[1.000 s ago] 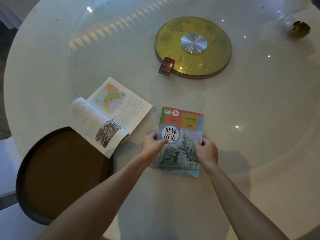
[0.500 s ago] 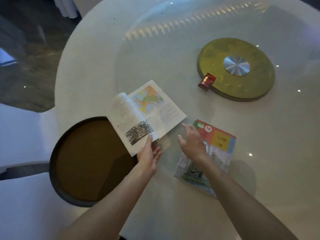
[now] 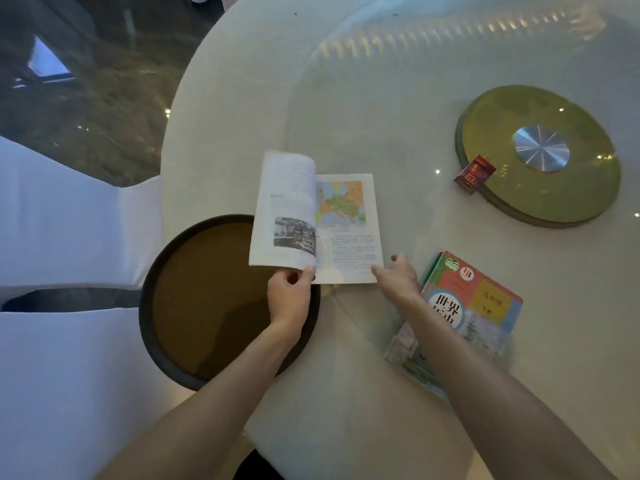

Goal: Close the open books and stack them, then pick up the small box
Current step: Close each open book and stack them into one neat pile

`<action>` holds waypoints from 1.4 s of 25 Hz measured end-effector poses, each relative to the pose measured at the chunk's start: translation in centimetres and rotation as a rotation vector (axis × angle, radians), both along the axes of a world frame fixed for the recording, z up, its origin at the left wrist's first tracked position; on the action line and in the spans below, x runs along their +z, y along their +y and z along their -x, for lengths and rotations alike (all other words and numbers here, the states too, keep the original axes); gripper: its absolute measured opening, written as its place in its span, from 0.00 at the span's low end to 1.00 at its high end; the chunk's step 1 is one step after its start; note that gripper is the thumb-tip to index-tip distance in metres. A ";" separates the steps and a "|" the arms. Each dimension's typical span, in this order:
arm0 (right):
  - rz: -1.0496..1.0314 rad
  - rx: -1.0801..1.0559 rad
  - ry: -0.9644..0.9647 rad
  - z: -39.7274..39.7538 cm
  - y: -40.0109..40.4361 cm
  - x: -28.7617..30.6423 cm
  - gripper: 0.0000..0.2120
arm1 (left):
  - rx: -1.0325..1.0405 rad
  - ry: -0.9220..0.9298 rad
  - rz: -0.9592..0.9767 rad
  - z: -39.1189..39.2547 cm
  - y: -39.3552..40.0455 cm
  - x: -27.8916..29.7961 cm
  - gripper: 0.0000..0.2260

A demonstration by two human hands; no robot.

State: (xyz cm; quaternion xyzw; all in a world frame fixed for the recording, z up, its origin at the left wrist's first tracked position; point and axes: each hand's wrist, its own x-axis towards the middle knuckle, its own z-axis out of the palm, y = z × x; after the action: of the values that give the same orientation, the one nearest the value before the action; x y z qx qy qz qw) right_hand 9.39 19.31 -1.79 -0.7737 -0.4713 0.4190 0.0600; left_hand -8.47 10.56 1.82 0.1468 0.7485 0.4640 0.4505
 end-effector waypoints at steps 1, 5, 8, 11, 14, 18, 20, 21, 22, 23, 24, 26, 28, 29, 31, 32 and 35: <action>0.014 -0.034 0.047 0.4 -0.4 -0.1 0.27 | -0.098 0.074 -0.036 0.3 0.1 -0.2 0.01; 0.044 -0.084 0.100 1.2 -1.9 -0.5 0.15 | -0.443 0.348 -0.020 1.4 0.8 -2.2 0.12; 0.046 -0.106 0.147 1.0 -2.6 -0.6 0.12 | -0.570 0.388 0.099 1.9 1.0 -3.0 0.03; 0.039 -0.127 0.201 0.4 -2.9 -1.2 0.15 | -0.481 0.396 0.119 2.3 1.6 -2.8 0.13; 0.040 -0.192 0.275 0.0 -3.4 -1.2 0.15 | -0.364 0.283 0.141 2.6 2.7 -1.7 0.22; 0.090 -0.197 0.394 -0.7 -4.5 0.1 0.12 | -0.457 0.019 0.088 3.0 3.8 -0.7 0.07; 0.087 -0.201 0.380 -1.3 -4.8 0.0 0.14 | -0.438 -0.086 0.068 2.7 4.1 0.2 0.06; 0.079 -0.212 0.373 -1.7 -5.1 -0.2 0.16 | -0.427 -0.150 0.045 2.2 4.3 0.9 0.07; 0.071 -0.239 0.387 -2.2 -5.4 0.0 0.17 | -0.426 -0.229 0.017 1.5 4.4 1.9 0.08; 0.066 -0.300 0.437 -2.6 -5.5 0.1 0.17 | -0.435 -0.314 -0.009 0.8 4.7 2.8 0.09; 0.071 -0.394 0.526 -3.1 -5.5 0.4 0.17 | -0.446 -0.394 -0.017 0.1 4.8 3.5 0.11; 0.095 -0.601 0.750 -4.7 -5.8 1.4 0.17 | -0.475 -0.517 0.003 -1.6 5.0 4.6 0.13; 0.078 -0.708 0.924 -6.7 -6.5 2.6 0.13 | -0.552 -0.518 0.025 -3.5 5.1 4.8 0.14; 0.031 -0.739 0.972 -8.0 -6.8 3.0 0.10 | -0.595 -0.479 0.039 -4.7 5.2 5.0 0.14; -0.087 -0.799 0.975 -11.1 -7.8 3.6 0.08 | -0.656 -0.396 0.065 -7.4 4.9 5.3 0.14; -0.126 -0.825 0.933 -12.7 -8.4 3.8 0.08 | -0.670 -0.367 0.066 -8.8 4.8 5.3 0.15; -0.114 -0.830 0.679 -16.6 -10.5 4.0 0.07 | -0.740 -0.246 0.090 -12.0 3.6 3.7 0.13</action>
State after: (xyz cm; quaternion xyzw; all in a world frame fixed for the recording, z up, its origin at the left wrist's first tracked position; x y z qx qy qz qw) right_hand 25.96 8.76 2.20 -0.7116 -0.1019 0.5603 0.4116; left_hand 3.53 14.12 5.56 0.3304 0.6049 0.2512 0.6796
